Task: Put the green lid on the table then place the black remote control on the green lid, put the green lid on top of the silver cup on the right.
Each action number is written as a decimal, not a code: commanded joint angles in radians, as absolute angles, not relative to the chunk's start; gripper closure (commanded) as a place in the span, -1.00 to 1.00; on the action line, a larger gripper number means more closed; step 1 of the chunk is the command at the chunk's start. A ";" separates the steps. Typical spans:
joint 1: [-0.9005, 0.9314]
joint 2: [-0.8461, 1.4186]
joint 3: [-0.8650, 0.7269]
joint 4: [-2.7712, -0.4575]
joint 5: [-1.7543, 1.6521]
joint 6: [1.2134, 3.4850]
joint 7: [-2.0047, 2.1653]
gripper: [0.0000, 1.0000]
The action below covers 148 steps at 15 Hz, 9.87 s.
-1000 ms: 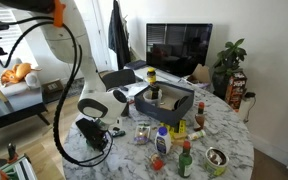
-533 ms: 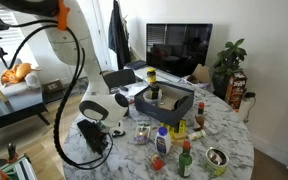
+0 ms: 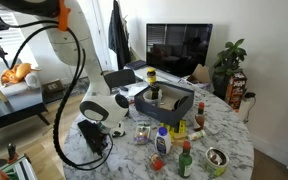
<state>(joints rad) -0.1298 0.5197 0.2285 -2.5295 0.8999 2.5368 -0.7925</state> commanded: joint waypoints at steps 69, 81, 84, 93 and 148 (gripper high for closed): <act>0.081 0.508 0.001 -2.288 0.340 2.441 0.402 -0.57; 0.070 0.564 0.006 -2.254 0.355 2.442 0.396 -0.11; 0.068 0.579 0.007 -2.244 0.358 2.437 0.397 0.25; 0.080 0.537 0.001 -2.269 0.340 2.430 0.402 0.85; 0.027 0.585 0.106 -2.230 0.316 2.553 0.021 0.50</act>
<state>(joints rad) 0.0437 0.5729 0.0885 -2.2222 0.3254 2.5238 0.0394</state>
